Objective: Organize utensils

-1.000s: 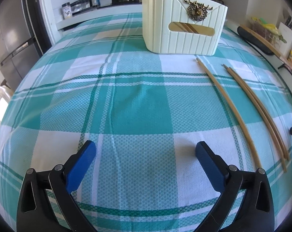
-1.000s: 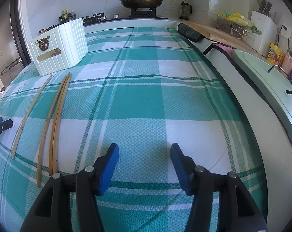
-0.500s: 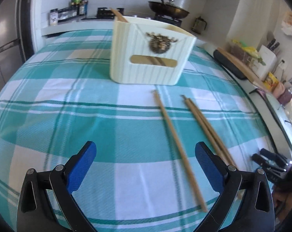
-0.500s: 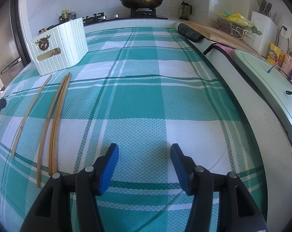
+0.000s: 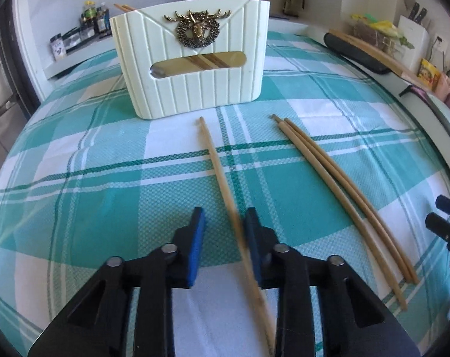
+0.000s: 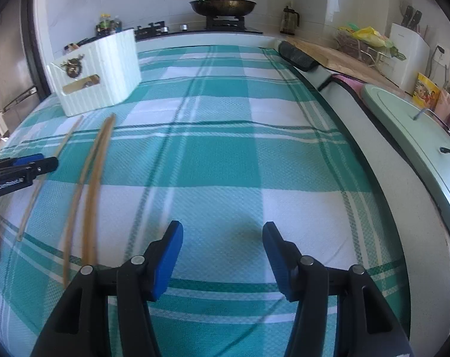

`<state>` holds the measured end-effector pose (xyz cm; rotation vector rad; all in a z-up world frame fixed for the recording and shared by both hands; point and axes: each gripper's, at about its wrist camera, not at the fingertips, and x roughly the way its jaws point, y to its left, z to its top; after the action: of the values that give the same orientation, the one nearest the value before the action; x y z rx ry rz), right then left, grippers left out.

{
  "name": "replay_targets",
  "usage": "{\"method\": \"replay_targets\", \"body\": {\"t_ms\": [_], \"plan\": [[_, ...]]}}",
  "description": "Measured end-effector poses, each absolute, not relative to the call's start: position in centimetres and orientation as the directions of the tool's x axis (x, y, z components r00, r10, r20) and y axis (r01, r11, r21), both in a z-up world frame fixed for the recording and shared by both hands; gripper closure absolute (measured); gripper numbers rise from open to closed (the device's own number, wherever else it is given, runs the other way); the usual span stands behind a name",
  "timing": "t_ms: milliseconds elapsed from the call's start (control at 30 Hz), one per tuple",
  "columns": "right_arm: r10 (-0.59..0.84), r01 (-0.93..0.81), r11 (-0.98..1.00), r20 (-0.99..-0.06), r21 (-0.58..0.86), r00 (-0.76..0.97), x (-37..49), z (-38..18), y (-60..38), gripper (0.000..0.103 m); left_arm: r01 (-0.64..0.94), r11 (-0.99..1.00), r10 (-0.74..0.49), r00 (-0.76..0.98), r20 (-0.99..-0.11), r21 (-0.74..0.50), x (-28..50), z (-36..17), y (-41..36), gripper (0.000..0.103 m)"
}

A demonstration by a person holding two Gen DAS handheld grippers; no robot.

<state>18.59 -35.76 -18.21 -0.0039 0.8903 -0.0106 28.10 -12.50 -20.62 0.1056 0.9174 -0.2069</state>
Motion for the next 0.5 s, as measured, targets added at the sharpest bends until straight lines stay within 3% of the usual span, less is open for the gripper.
{"method": "replay_targets", "body": {"t_ms": [133, 200, 367, 500], "plan": [[0.207, -0.16, 0.977, -0.779, 0.138, 0.591, 20.1, -17.3, -32.9, 0.052, 0.211, 0.977, -0.129, 0.591, -0.796, -0.002, 27.4, -20.7, -11.0, 0.095], [0.266, -0.216, 0.961, -0.792, 0.173, 0.55, 21.3, -17.3, -31.7, 0.077, 0.2, 0.98, -0.119, 0.591, -0.798, 0.002, 27.1, -20.6, -10.1, 0.095], [0.304, -0.312, 0.935, -0.832, 0.167, 0.465, 23.5, -17.6, -29.3, 0.092, 0.152, 0.988, -0.091, 0.592, -0.801, 0.0, 26.6, -20.5, -6.8, 0.095], [0.302, -0.33, 0.929, -0.86, 0.168, 0.411, 24.4, -18.1, -28.8, 0.092, 0.131, 0.991, -0.072, 0.601, -0.796, 0.009, 26.1, -20.5, -4.6, 0.094]]}}
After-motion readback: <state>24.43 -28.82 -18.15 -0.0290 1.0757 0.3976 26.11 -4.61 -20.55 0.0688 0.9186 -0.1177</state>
